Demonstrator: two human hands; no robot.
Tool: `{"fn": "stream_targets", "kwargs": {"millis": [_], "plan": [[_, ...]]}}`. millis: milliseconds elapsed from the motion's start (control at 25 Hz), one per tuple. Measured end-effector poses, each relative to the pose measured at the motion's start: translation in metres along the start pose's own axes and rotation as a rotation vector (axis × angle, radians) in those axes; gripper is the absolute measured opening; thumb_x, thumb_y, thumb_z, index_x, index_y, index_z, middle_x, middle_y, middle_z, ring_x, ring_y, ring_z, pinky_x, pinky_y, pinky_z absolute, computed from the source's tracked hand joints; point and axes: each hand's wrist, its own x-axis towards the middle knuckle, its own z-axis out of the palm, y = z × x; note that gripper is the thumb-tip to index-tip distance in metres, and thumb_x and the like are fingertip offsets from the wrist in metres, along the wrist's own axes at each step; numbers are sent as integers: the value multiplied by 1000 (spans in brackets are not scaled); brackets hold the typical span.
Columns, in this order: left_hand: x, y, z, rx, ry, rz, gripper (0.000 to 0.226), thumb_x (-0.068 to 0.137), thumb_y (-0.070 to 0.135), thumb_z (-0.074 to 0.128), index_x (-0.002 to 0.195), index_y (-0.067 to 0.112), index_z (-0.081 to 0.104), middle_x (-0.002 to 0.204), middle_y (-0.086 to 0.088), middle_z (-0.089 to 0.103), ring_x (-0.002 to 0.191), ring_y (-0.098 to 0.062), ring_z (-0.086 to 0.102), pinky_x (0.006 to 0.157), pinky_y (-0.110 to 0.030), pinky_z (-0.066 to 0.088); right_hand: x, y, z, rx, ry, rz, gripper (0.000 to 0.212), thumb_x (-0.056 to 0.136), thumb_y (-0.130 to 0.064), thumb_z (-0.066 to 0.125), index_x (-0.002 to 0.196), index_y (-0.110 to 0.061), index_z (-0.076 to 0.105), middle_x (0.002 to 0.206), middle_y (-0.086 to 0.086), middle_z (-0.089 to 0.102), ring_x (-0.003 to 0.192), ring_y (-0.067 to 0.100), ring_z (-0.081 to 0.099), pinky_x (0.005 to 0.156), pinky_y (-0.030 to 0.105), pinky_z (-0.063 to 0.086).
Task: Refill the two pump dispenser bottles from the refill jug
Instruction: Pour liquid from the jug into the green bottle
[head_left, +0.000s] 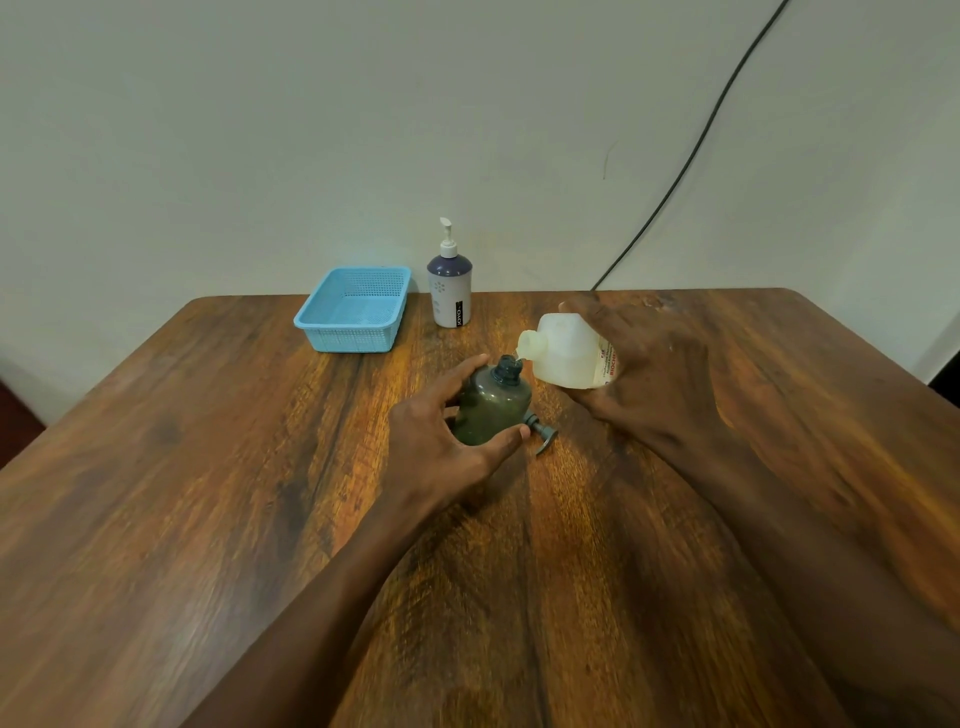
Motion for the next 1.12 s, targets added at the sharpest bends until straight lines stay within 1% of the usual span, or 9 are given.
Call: {"fn": "stream_targets", "kwargs": {"millis": [120, 200, 320, 440, 560, 720, 800, 960, 1120], "plan": [[-1, 1, -1, -4, -9, -3, 86, 68, 52, 88, 145, 30, 56, 129, 20, 61, 111, 5, 61, 90, -22, 59, 2, -2, -2, -10, 29, -31, 73, 71, -44, 78, 133, -8, 62, 112, 21, 73, 90, 41, 72, 78, 52, 60], [-2, 2, -1, -12, -11, -6, 88, 67, 57, 84, 146, 29, 56, 131, 17, 62, 113, 3, 62, 90, -24, 60, 3, -1, -1, 8, 43, -46, 72, 74, -47, 72, 132, -9, 59, 110, 23, 73, 88, 43, 72, 77, 55, 60], [-3, 3, -1, -21, -6, -13, 89, 67, 58, 84, 145, 28, 56, 131, 13, 64, 114, -4, 64, 90, -28, 61, 3, 3, 1, 33, -10, -38, 72, 78, -53, 63, 137, -13, 54, 115, 23, 72, 95, 43, 71, 80, 58, 60], [-3, 4, 0, -33, 2, -23, 89, 66, 58, 85, 145, 28, 56, 129, 13, 65, 113, -5, 65, 89, -30, 62, 3, 4, 1, 57, -10, -41, 72, 79, -54, 60, 136, -9, 56, 116, 24, 72, 95, 44, 71, 78, 59, 60], [-3, 4, 1, -48, -5, -38, 90, 66, 59, 85, 145, 28, 56, 128, 15, 63, 114, -4, 64, 89, -31, 62, 3, 6, -1, 64, -13, -40, 74, 79, -55, 60, 136, -7, 58, 117, 25, 72, 96, 45, 71, 80, 60, 59], [-5, 4, 2, -49, -17, -41, 91, 65, 60, 84, 146, 27, 56, 129, 16, 62, 115, -5, 64, 89, -31, 62, 5, 8, -1, 88, -32, -46, 72, 80, -55, 59, 138, -14, 51, 116, 26, 72, 95, 47, 71, 80, 62, 59], [-5, 5, 2, -44, -20, -44, 92, 65, 61, 84, 146, 28, 55, 131, 14, 63, 116, -7, 64, 89, -32, 62, 6, 7, -4, 80, -39, -45, 73, 80, -56, 58, 139, -14, 50, 116, 26, 72, 94, 47, 71, 78, 62, 59], [-5, 8, 3, -53, -21, -47, 92, 65, 63, 82, 145, 29, 55, 130, 16, 61, 115, -6, 64, 88, -30, 62, 7, 5, -12, 16, -51, -29, 77, 79, -59, 58, 139, -10, 59, 118, 22, 72, 97, 43, 72, 81, 56, 60], [-5, 10, 4, -44, -14, -48, 92, 64, 65, 81, 145, 30, 54, 130, 14, 62, 113, -5, 64, 88, -31, 62, 8, 7, -15, -9, -89, 0, 78, 80, -61, 57, 141, -14, 58, 122, 17, 72, 101, 38, 71, 84, 54, 59]]}}
